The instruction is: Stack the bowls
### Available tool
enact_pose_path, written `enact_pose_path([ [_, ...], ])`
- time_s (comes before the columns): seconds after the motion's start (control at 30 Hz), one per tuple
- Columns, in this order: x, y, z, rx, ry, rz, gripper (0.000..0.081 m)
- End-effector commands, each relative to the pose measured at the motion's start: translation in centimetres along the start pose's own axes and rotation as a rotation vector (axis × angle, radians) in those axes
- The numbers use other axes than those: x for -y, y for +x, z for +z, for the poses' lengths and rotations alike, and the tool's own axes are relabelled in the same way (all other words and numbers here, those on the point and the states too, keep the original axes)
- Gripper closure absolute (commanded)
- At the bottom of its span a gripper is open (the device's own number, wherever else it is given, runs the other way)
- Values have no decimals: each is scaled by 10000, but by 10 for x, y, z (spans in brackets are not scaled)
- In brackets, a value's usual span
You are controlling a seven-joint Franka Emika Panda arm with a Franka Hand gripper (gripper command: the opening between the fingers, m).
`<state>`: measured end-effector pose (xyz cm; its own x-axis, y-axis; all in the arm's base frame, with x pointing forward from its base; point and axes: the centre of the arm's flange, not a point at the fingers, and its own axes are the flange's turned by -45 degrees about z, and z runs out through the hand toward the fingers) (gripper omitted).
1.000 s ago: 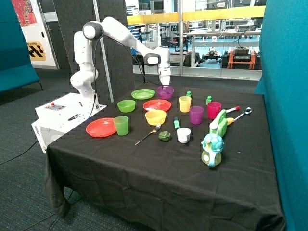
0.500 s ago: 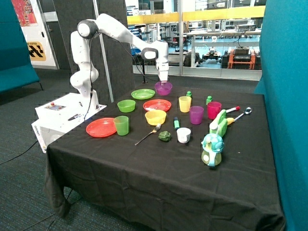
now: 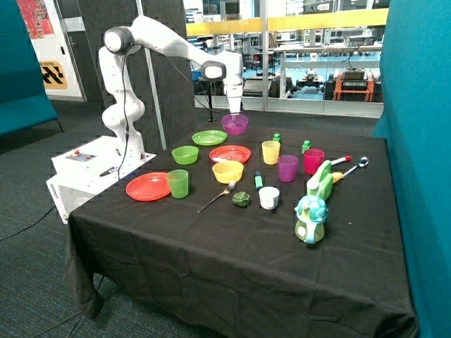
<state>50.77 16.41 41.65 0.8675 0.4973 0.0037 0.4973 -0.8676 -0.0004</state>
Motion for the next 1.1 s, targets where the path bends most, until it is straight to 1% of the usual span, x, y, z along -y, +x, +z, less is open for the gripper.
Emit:
enact_pose_path([
  [0.0,-47,-12,-16,37,-5,780,808],
  [0.07,-56,-14,-17,37,-6,835,808],
  [0.17,-78,-19,-18,37,-6,1297,808],
  [0.3,-101,-23,-18,37,-7,1636,808],
  [0.5,-117,-23,-16,37,-7,1807,808],
  [0.63,-130,-21,-13,37,-8,2082,808],
  [0.93,-172,-30,2,36,-9,2917,808],
  [1.07,-183,-36,9,36,-10,3108,808],
])
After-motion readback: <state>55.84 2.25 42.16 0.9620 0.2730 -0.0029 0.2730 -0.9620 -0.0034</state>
